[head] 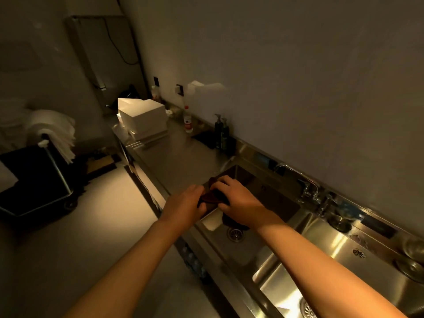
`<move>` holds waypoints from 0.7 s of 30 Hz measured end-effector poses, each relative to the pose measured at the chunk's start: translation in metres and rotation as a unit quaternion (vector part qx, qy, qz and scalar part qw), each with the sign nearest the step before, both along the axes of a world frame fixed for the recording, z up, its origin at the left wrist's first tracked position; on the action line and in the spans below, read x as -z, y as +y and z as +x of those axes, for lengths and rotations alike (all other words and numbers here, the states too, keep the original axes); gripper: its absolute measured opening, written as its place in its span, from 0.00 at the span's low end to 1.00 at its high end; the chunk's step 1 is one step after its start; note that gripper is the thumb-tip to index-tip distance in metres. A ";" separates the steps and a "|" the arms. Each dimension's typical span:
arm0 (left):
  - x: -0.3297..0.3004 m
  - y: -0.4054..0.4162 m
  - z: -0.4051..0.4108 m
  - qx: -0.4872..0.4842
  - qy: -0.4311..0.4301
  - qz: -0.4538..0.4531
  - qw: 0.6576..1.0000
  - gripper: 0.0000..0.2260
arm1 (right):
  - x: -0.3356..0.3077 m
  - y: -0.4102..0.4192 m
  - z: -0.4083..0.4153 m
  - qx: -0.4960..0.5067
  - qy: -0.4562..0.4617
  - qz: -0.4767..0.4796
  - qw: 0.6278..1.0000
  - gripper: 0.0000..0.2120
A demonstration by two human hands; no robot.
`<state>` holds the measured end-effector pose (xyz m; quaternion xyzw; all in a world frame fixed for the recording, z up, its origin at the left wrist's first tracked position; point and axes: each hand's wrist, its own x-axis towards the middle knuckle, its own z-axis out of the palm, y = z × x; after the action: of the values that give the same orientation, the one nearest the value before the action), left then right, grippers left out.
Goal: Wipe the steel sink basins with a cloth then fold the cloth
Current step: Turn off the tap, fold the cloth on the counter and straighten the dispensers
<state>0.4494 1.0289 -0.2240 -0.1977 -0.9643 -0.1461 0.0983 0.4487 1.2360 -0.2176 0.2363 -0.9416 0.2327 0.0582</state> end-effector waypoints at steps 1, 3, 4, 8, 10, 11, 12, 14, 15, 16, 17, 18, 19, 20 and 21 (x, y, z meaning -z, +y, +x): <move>0.001 0.004 -0.010 0.003 0.000 -0.002 1.000 0.08 | 0.002 0.006 -0.009 -0.003 0.004 -0.007 1.000 0.22; 0.005 0.010 -0.027 0.006 -0.002 -0.009 1.000 0.08 | 0.006 0.015 -0.025 -0.001 0.007 -0.008 1.000 0.21; 0.007 0.013 -0.035 0.003 -0.004 -0.014 1.000 0.08 | 0.008 0.018 -0.033 0.000 0.002 -0.005 1.000 0.21; 0.017 0.016 -0.058 0.005 -0.001 -0.006 1.000 0.07 | 0.016 0.026 -0.056 -0.015 -0.009 -0.021 1.000 0.22; 0.022 0.016 -0.068 0.009 -0.005 -0.002 1.000 0.07 | 0.020 0.028 -0.066 -0.013 -0.011 -0.027 0.999 0.22; 0.024 0.016 -0.073 0.012 -0.006 0.002 1.000 0.08 | 0.022 0.028 -0.072 -0.009 -0.013 -0.028 0.999 0.22; 0.026 0.015 -0.077 0.016 -0.009 0.006 1.000 0.09 | 0.022 0.027 -0.078 -0.005 -0.013 -0.024 1.000 0.22; 0.029 0.011 -0.088 0.023 -0.020 0.021 0.999 0.11 | 0.023 0.022 -0.090 0.001 -0.011 -0.016 1.000 0.22; 0.030 0.007 -0.094 0.025 -0.026 0.032 0.999 0.13 | 0.024 0.019 -0.095 0.002 -0.013 -0.016 1.000 0.21; 0.031 0.003 -0.100 0.027 -0.032 0.044 0.998 0.14 | 0.025 0.016 -0.101 0.004 -0.014 -0.016 1.000 0.21; 0.032 -0.003 -0.107 0.028 -0.037 0.054 0.997 0.16 | 0.026 0.011 -0.106 0.006 -0.016 -0.017 1.000 0.21; 0.033 -0.009 -0.114 0.028 -0.042 0.060 0.997 0.17 | 0.026 0.006 -0.112 0.009 -0.017 -0.018 1.000 0.21; 0.035 -0.016 -0.122 0.026 -0.046 0.065 0.996 0.18 | 0.027 0.000 -0.118 0.013 -0.018 -0.017 1.000 0.20; 0.037 -0.024 -0.130 0.024 -0.050 0.071 0.996 0.19 | 0.028 -0.006 -0.125 0.019 -0.018 -0.015 1.000 0.20; 0.039 -0.033 -0.139 0.024 -0.054 0.080 0.995 0.21 | 0.029 -0.014 -0.132 0.026 -0.019 -0.012 0.999 0.19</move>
<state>0.3099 0.9959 -0.2631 -0.2040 -0.9485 -0.2353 0.0582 0.3169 1.2223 -0.2464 0.2062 -0.9455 0.2471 0.0490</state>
